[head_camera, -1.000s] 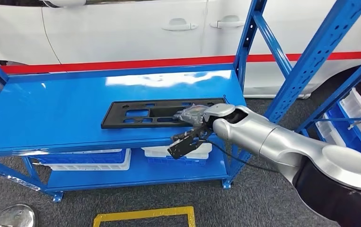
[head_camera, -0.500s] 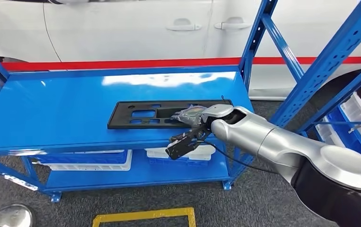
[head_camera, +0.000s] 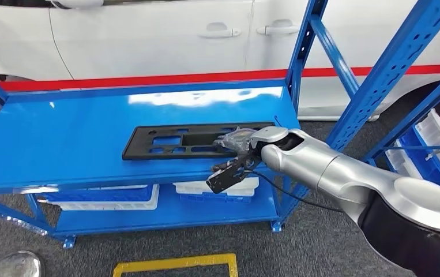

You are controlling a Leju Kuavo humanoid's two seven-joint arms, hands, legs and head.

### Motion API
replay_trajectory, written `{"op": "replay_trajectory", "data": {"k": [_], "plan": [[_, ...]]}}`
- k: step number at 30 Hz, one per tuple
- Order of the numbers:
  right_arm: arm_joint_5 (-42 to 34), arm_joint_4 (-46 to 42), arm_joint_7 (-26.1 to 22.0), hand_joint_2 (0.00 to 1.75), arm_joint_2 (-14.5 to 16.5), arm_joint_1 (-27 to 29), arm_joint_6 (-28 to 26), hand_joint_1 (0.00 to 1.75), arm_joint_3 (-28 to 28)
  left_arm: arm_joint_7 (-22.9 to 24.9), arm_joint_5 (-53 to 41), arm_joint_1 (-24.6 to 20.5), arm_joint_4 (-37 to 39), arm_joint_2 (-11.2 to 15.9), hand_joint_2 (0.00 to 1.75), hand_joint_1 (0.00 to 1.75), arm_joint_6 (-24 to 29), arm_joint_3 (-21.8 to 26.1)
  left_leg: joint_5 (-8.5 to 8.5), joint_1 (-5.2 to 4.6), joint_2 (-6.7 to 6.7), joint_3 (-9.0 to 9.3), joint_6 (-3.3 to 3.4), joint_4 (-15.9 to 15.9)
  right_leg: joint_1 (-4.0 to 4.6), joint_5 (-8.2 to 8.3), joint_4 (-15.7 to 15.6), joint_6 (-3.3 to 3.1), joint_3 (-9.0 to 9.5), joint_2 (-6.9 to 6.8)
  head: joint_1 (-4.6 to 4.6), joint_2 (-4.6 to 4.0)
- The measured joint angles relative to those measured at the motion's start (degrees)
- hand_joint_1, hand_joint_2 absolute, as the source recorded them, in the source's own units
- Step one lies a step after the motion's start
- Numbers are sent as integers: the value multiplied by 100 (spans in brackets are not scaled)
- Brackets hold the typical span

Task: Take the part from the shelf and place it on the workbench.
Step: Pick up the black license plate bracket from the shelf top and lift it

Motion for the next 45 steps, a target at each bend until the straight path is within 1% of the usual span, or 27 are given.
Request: {"op": "replay_trajectory", "data": {"k": [2,3,4,5,6,7,9,10,14,16,18,19,20,21,23,25,27,30,33,34,35,36,38,39,41,43,45], "plan": [[7,9,-2,0,20,9,-3,0,1,-5,-2,3,0,2,0,0,-2,3,-343,5,1,-339,-23,710,2,-3,-10,-34,17,-2,-3,1],[9,12,-4,0,28,22,-3,0,2,-7,-3,4,0,2,0,0,-2,4,-461,5,1,-519,-35,1057,6,-9,-3,-42,18,-2,-3,0],[11,15,-4,0,31,37,-3,0,2,-9,-5,4,0,3,0,0,-2,4,-482,6,2,-633,-45,1255,8,-17,6,-47,18,-2,-3,0],[12,17,-4,0,32,46,-3,0,2,-10,-8,6,0,3,0,0,-2,5,-391,10,3,-645,-51,1236,8,-27,18,-45,21,-2,-3,0],[13,18,-4,0,33,51,-4,0,2,-13,-13,7,0,3,0,0,-2,5,-208,16,5,-548,-53,998,5,-41,34,-35,25,-1,-3,0],[13,19,-4,0,33,51,-5,0,2,-15,-19,8,0,4,0,0,-2,5,10,24,7,-381,-52,622,1,-61,58,-18,26,2,-3,1],[16,22,-4,0,29,46,-7,0,2,-23,-35,8,0,5,0,0,-2,5,246,19,3,-79,-30,-22,20,-108,130,41,-3,14,0,1],[18,23,-5,0,25,45,-8,0,2,-26,-42,6,0,5,0,0,-3,5,264,12,-1,-17,-10,-163,33,-122,157,67,-21,19,3,0],[31,26,-7,0,-3,44,-9,0,2,-35,-50,7,-1,5,0,0,-4,7,268,5,-5,10,126,-238,18,-198,250,165,-58,22,5,0],[33,27,-7,0,-32,42,-10,0,2,-37,-50,6,-2,8,0,0,-2,7,282,18,2,25,179,-263,1,-467,697,220,-256,17,7,-1],[35,28,-7,0,-56,63,-10,0,2,-38,-51,7,-2,9,0,0,-3,7,276,13,3,26,203,-263,-6,-782,1425,258,-615,15,8,0],[36,29,-7,0,-64,79,-10,0,2,-38,-52,6,-2,9,0,0,-4,7,272,11,3,28,208,-262,-9,-831,1665,264,-743,15,8,1],[36,29,-8,0,-70,90,-10,0,2,-38,-55,6,-2,9,0,0,-6,7,267,9,2,35,209,-261,-11,-770,1706,260,-779,14,8,1],[37,30,-10,0,-75,93,-10,0,2,-38,-58,5,-2,8,0,0,-8,8,262,8,-2,47,208,-260,-11,-608,1518,244,-701,14,8,1],[37,30,-15,0,-89,85,-10,0,2,-38,-66,8,-2,1,0,0,-8,9,243,5,-9,77,197,-261,3,-216,756,180,-338,16,7,1],[37,30,-19,0,-102,76,-10,0,2,-37,-69,9,-1,-11,0,0,-8,9,235,-2,-13,82,162,-262,45,-50,219,121,-94,18,6,0],[37,30,-22,0,-106,74,-9,0,2,-37,-69,6,0,-17,0,0,-8,9,242,-2,-14,81,104,-284,77,-57,127,91,-72,24,6,0],[37,30,-23,0,-113,67,-10,0,-1,-38,-70,2,0,-15,0,0,-8,9,97,-7,-9,28,26,-126,12,-7,1,3,11,13,1,0],[37,28,-29,0,-112,75,-8,0,-1,-36,-70,7,0,-12,0,0,-8,10,-382,-4,-6,-426,-21,847,6,8,-42,-55,49,5,-5,1],[37,28,-31,0,-111,89,-4,0,0,-36,-70,7,0,-12,0,0,-8,11,-460,-3,-6,-571,-38,1127,10,1,-34,-59,48,4,-5,1],[37,28,-31,0,-111,101,0,0,0,-36,-70,9,0,-12,0,0,-8,11,-432,-2,-4,-633,-51,1224,12,-9,-21,-59,47,4,-4,1],[36,28,-31,0,-111,106,4,0,0,-36,-70,11,0,-11,0,0,-8,11,-300,2,-2,-587,-59,1104,11,-22,-3,-53,47,4,-4,1],[31,28,-30,0,-111,103,10,0,0,-36,-71,12,0,-7,0,0,-8,12,77,12,3,-265,-52,410,9,-65,56,-21,44,7,-4,-1],[26,28,-27,0,-114,98,13,0,0,-35,-71,11,0,-4,0,0,-8,13,194,8,4,-103,-38,76,24,-91,100,6,29,10,-4,-1],[12,26,-23,0,-121,90,17,0,0,-31,-68,5,0,-2,0,0,-9,16,239,-4,-3,34,6,-218,47,-116,148,58,-1,13,0,-1],[2,22,-16,0,-125,87,20,0,0,-22,-58,5,0,-2,0,0,-9,30,247,-11,-12,34,61,-226,54,-108,140,100,-6,13,3,0],[-3,22,-3,0,-137,86,22,0,0,-15,-44,7,-1,0,0,0,-8,46,272,7,-6,48,122,-260,41,-203,264,153,-49,10,4,0]]}}
